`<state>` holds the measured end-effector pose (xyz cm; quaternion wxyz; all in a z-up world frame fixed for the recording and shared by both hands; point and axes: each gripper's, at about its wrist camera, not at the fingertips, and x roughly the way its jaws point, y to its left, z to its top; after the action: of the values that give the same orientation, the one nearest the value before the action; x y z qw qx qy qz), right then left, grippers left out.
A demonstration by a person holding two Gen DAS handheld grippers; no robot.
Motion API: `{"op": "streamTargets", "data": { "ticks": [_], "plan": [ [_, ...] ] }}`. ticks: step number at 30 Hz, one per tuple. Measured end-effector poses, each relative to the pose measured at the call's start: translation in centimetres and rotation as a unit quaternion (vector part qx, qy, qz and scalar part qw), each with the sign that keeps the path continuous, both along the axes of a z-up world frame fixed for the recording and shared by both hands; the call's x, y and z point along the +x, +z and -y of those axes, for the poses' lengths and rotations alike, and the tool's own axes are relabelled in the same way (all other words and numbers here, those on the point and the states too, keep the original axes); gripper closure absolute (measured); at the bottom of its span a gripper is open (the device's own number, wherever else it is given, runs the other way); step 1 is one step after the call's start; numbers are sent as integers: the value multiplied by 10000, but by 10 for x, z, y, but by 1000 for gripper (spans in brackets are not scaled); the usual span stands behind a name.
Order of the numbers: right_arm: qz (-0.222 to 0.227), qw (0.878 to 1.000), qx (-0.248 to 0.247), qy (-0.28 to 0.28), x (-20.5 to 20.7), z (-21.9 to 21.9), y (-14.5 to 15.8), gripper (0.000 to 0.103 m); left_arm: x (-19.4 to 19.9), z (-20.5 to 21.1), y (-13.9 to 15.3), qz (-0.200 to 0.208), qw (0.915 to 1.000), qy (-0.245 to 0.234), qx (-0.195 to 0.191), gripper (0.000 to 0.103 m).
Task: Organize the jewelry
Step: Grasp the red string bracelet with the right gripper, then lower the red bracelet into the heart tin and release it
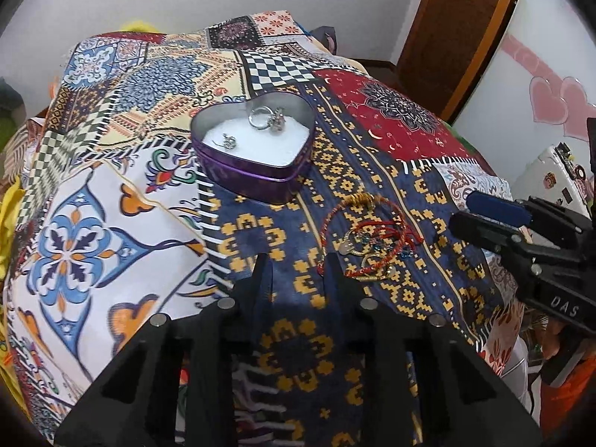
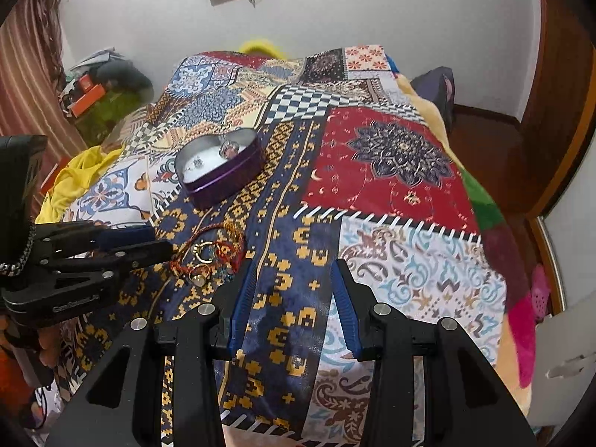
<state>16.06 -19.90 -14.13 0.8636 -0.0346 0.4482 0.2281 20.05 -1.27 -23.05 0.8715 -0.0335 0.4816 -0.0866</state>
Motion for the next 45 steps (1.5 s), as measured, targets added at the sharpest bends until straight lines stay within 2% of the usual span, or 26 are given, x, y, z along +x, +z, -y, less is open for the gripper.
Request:
{"op": "streamTargets", "data": {
  "ticks": [9, 18, 22, 27, 34, 37, 42, 45],
  "plan": [
    [-112, 9999, 78, 74, 0, -2, -8, 65, 7, 8, -3, -76, 9997, -113, -194, 80],
    [-24, 9998, -8, 172, -3, -11, -9, 65, 16, 8, -8, -171, 9987, -163, -450, 98],
    [41, 9996, -57, 281, -4, -19, -10, 65, 9, 12, -2, 24, 9998, -146, -143, 100],
    [71, 9987, -157, 470, -1, -32, -14, 65, -5, 3, 15, 370, 9993, -19, 43, 100],
    [182, 9947, -485, 885, -4, -53, -21, 79, -20, -19, 33, 655, 9973, 238, 250, 100],
    [160, 9938, -466, 1000, -6, -56, -23, 92, -23, -24, 34, 688, 9968, 290, 288, 100],
    [62, 9962, -263, 833, -3, -50, -17, 96, -28, -24, 39, 830, 9954, 305, 370, 102],
    [196, 9971, -138, 717, -4, -46, -5, 96, -28, -24, 45, 915, 9947, 307, 359, 102]
  ]
}}
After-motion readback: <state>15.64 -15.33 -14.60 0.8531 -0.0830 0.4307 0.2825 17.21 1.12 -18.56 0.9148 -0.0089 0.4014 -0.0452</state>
